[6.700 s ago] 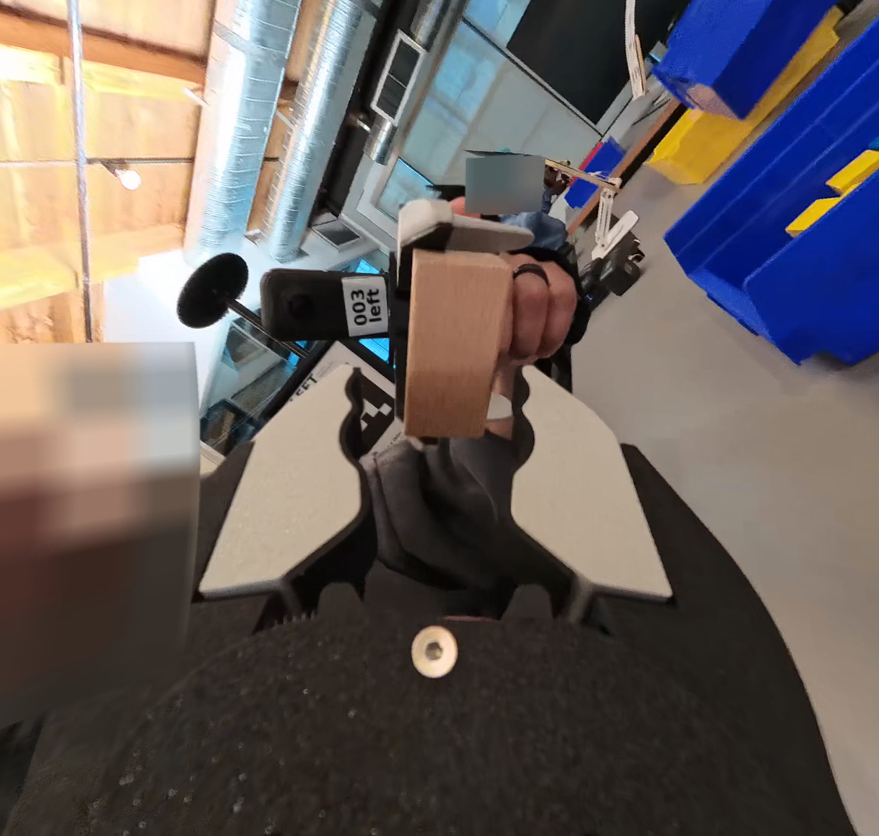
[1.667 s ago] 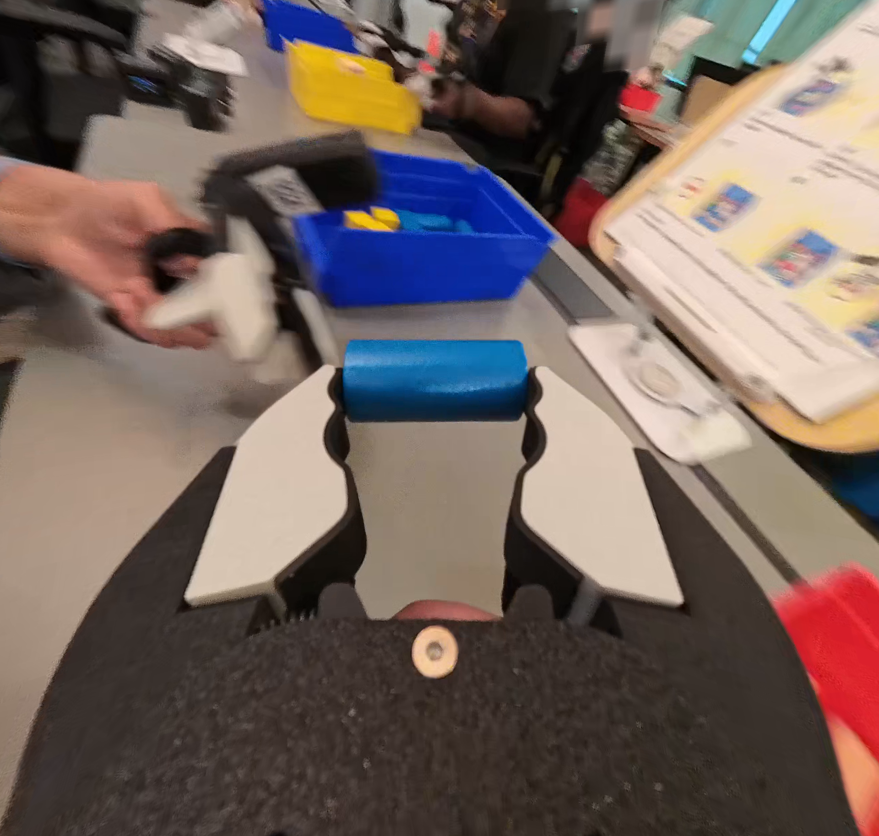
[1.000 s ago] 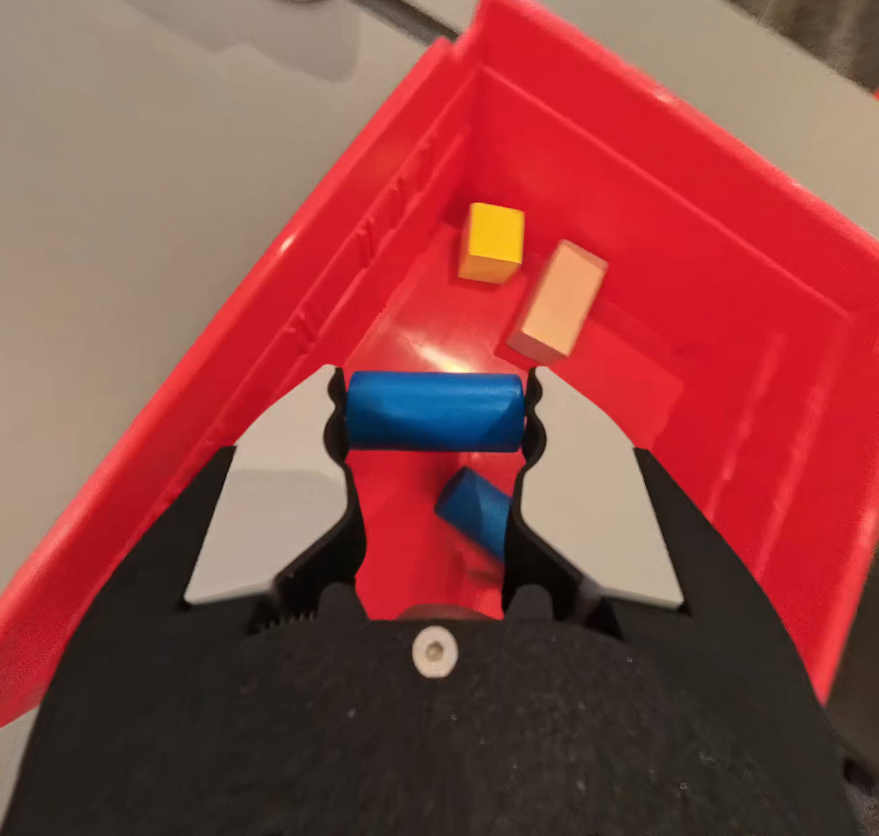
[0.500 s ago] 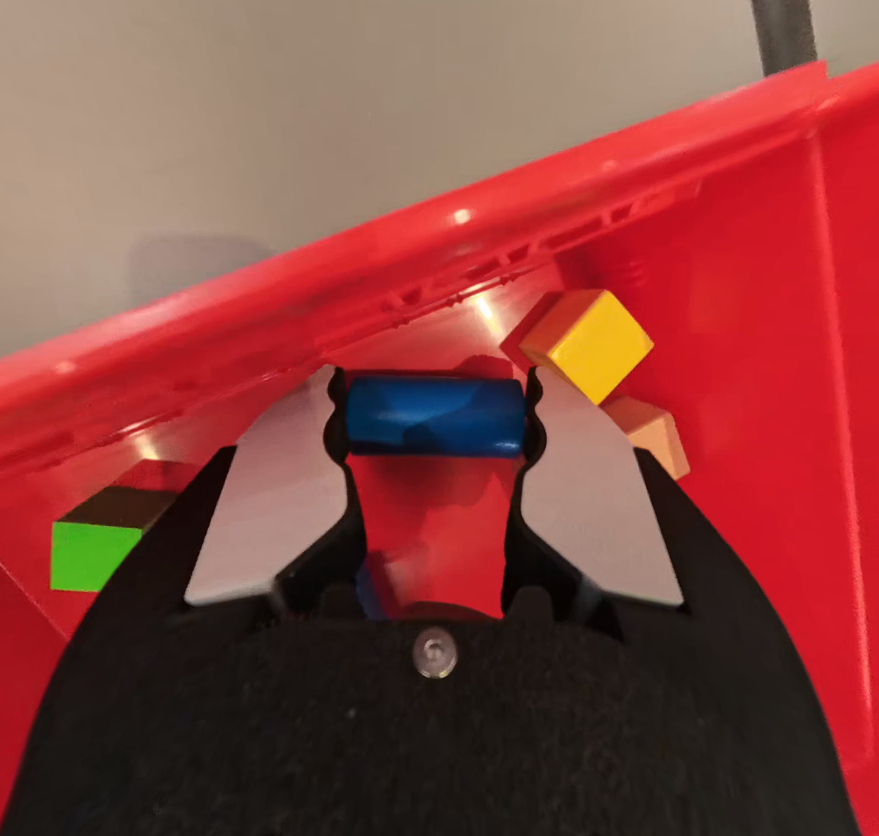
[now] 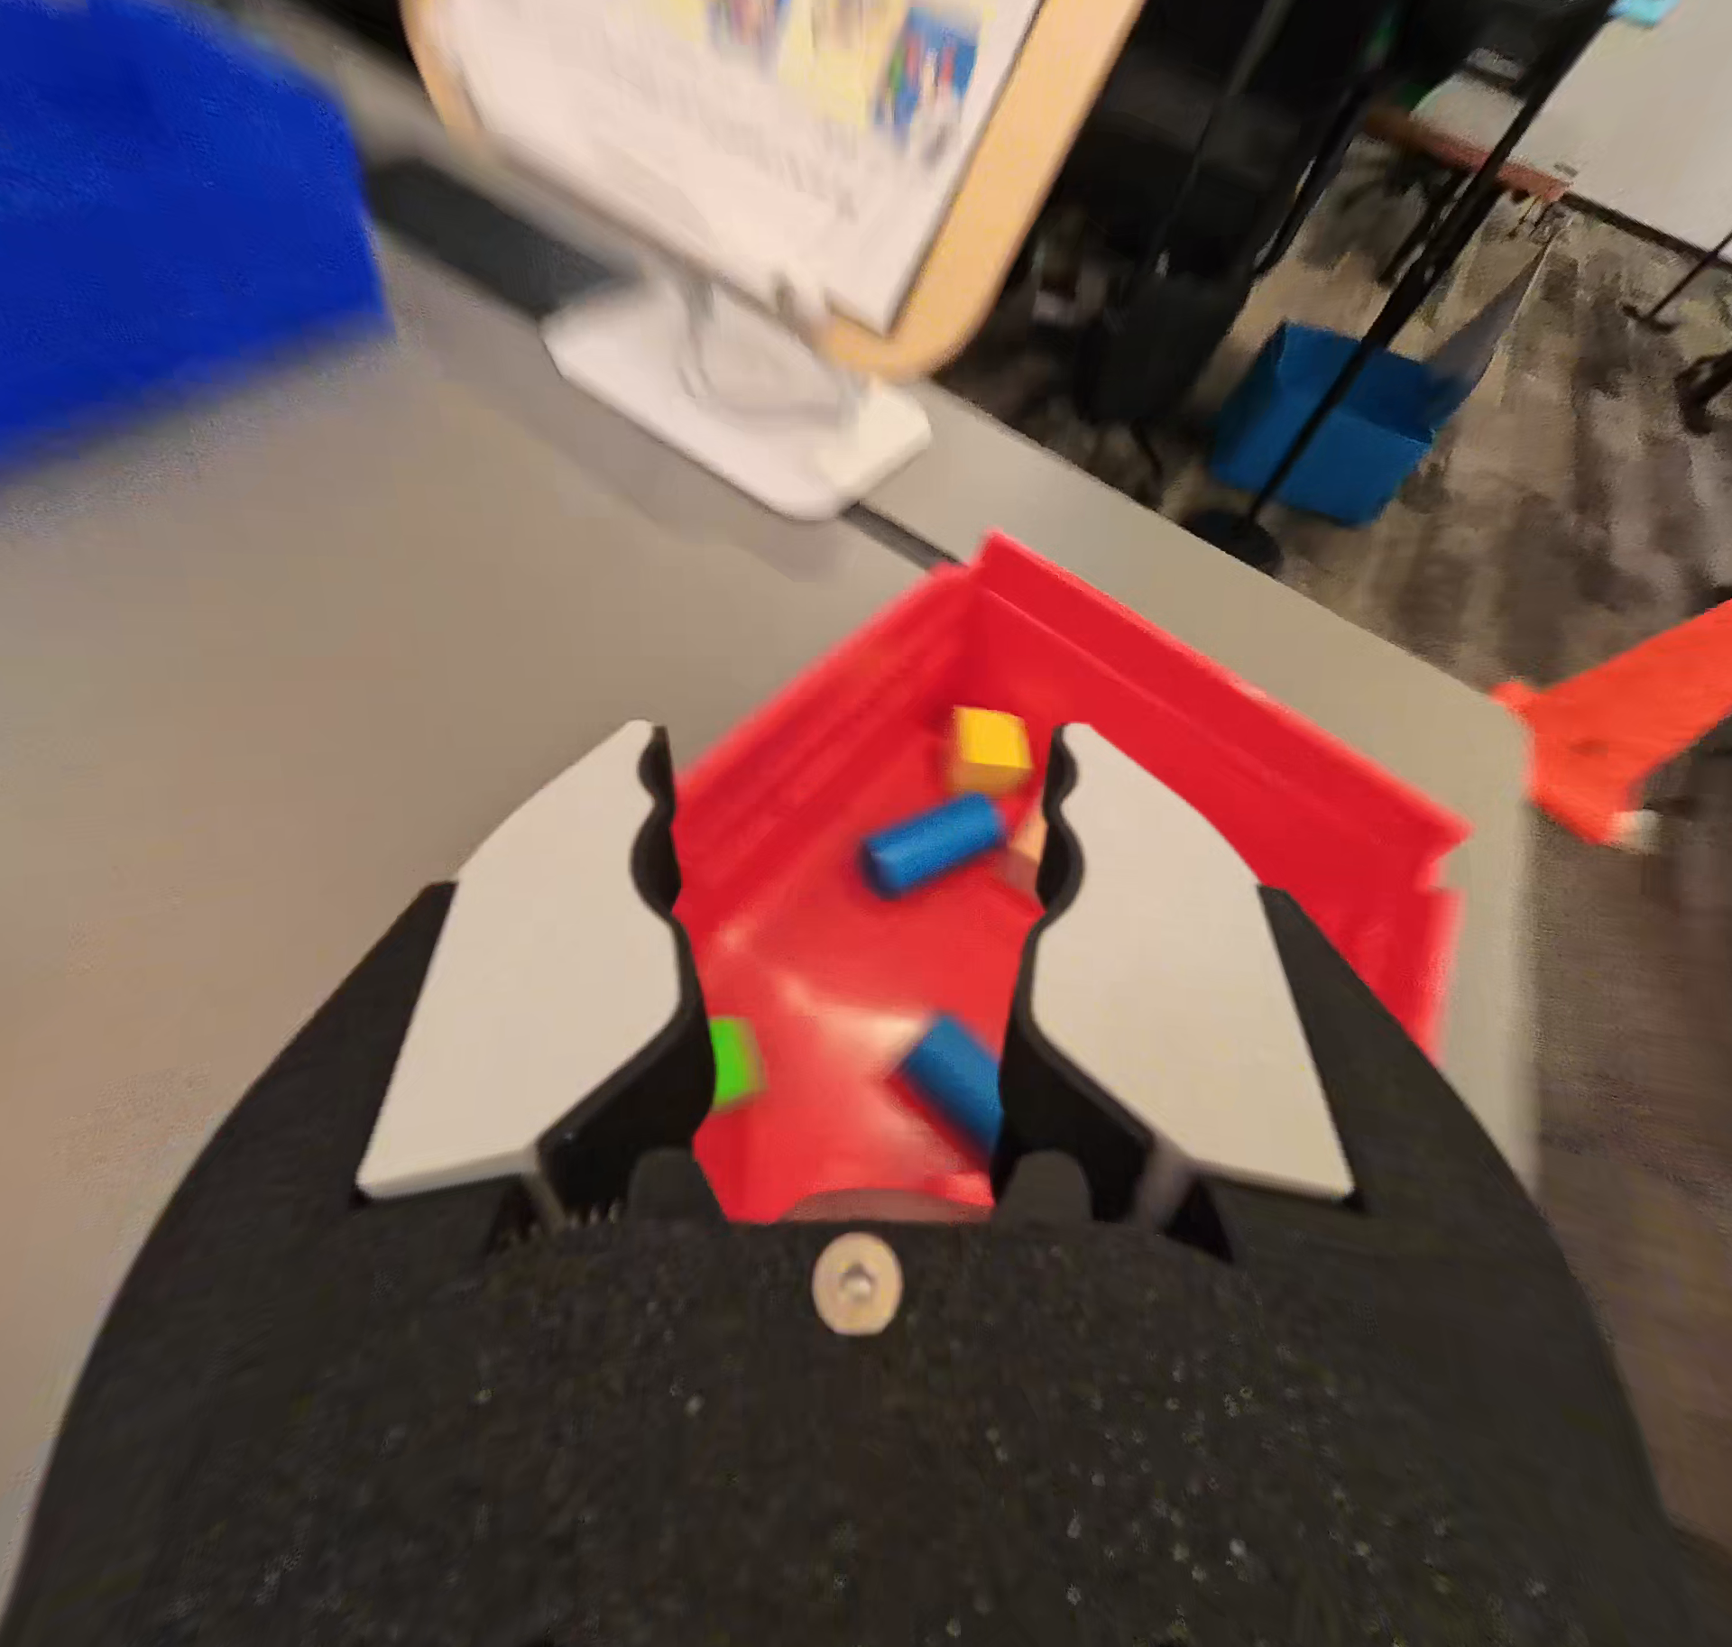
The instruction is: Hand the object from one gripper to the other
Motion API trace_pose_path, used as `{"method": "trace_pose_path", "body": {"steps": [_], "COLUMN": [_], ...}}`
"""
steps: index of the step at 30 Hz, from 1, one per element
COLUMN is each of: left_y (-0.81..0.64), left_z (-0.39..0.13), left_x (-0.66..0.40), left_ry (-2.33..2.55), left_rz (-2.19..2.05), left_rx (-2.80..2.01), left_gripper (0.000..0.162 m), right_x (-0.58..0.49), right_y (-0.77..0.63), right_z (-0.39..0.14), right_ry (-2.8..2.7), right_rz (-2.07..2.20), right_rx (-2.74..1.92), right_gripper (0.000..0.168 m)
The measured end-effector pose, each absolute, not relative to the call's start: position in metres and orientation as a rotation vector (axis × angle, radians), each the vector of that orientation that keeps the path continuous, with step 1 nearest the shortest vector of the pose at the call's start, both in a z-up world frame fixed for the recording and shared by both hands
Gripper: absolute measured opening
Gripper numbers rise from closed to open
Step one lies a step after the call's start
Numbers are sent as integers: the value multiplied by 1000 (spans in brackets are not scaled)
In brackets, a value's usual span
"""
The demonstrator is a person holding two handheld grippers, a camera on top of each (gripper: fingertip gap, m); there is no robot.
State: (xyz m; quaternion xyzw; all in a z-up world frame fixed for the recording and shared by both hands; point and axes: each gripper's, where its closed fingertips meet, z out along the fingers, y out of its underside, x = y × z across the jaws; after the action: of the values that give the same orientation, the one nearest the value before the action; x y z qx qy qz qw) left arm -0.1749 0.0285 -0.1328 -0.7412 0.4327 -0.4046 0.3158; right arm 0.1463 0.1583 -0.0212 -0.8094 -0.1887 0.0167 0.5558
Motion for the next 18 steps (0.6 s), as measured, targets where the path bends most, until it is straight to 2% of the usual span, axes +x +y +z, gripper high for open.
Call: {"method": "trace_pose_path", "body": {"steps": [2, 5, 12, 16, 18], "left_y": [35, 40, 57, 66, 71], "left_z": [-123, -102, -91, -72, -57], "left_x": [-177, -182, -197, -212, -231], "left_ry": [1082, 986, 935, 1106, 1297], "left_rz": [-1052, -1072, -984, -860, -722], "left_rx": [-1930, -1875, -1853, -1742, -1611], "left_gripper": [48, 47, 47, 57, 57], "right_x": [121, 78, 62, 54, 50], "right_y": [115, 58, 11, 12, 11], "right_z": [-18, -61, -122, -118, -116], "right_ry": [-143, 133, -13, -32, -40], "right_rz": [254, 528, 213, 261, 287], "right_rx": [-1823, -1780, -1911, -1888, -1872], "right_gripper": [65, 61, 61, 61, 62]}}
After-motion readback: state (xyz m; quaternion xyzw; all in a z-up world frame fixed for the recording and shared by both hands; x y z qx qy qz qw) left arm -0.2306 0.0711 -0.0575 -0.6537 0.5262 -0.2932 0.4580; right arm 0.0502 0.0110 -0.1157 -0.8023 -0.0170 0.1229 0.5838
